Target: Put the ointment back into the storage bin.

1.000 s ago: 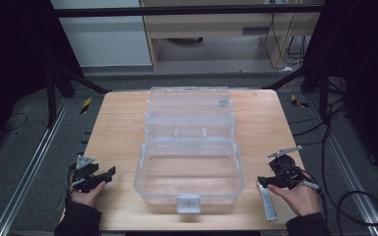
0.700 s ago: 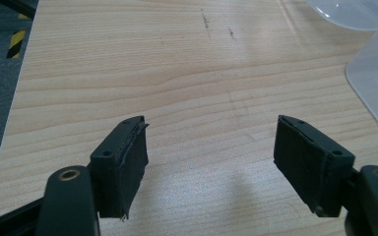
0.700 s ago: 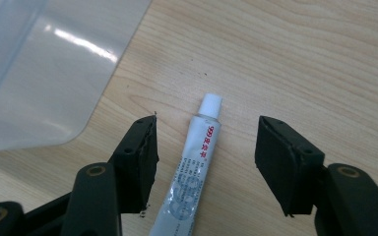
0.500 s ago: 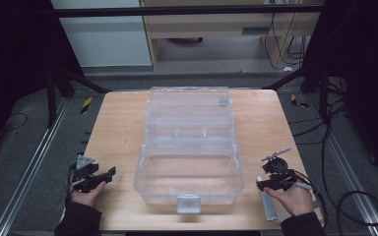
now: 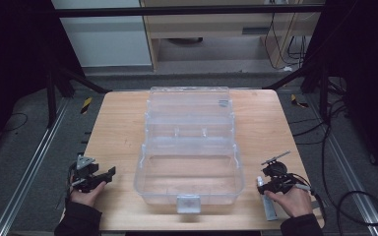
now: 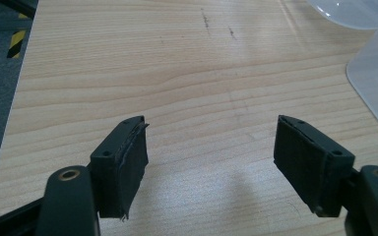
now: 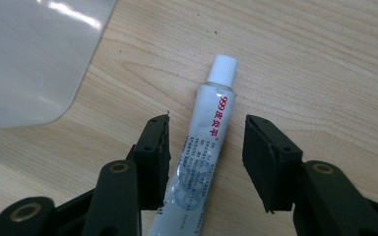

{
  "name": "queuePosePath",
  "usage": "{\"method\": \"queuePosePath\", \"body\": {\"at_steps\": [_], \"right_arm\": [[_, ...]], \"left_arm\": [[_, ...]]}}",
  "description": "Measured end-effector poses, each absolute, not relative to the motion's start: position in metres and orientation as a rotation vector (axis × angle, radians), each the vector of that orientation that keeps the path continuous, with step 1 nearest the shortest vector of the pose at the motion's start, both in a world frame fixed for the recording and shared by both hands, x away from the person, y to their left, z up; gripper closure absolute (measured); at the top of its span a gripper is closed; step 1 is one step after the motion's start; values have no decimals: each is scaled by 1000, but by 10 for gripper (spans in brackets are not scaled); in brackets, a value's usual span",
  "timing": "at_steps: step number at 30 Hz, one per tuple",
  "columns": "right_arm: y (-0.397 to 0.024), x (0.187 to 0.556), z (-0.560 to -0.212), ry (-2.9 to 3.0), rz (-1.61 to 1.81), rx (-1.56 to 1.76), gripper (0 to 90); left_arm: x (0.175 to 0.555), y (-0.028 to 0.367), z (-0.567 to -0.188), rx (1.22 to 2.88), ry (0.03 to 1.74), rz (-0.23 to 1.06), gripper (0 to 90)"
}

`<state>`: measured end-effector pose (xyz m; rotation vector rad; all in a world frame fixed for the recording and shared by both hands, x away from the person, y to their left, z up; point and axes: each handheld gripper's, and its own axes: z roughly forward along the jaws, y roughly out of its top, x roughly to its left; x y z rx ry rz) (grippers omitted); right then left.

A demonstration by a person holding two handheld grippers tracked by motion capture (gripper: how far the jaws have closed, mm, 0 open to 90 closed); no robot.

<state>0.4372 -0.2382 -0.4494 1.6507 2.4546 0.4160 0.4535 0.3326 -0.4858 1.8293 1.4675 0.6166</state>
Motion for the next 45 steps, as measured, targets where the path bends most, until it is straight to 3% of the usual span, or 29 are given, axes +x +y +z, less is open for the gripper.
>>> {"method": "queuePosePath", "body": {"at_steps": [25,37,45], "right_arm": [[-228,450,-466,2519,262,1675,691],[-229,451,-464,2530,264,1673,696],[-237,447,-442,2525,374,1648,697]], "left_arm": [[454,333,-486,1828,1469,616,282],[454,333,-486,1831,1468,612,284],[455,332,-487,1839,1470,610,284]]}}
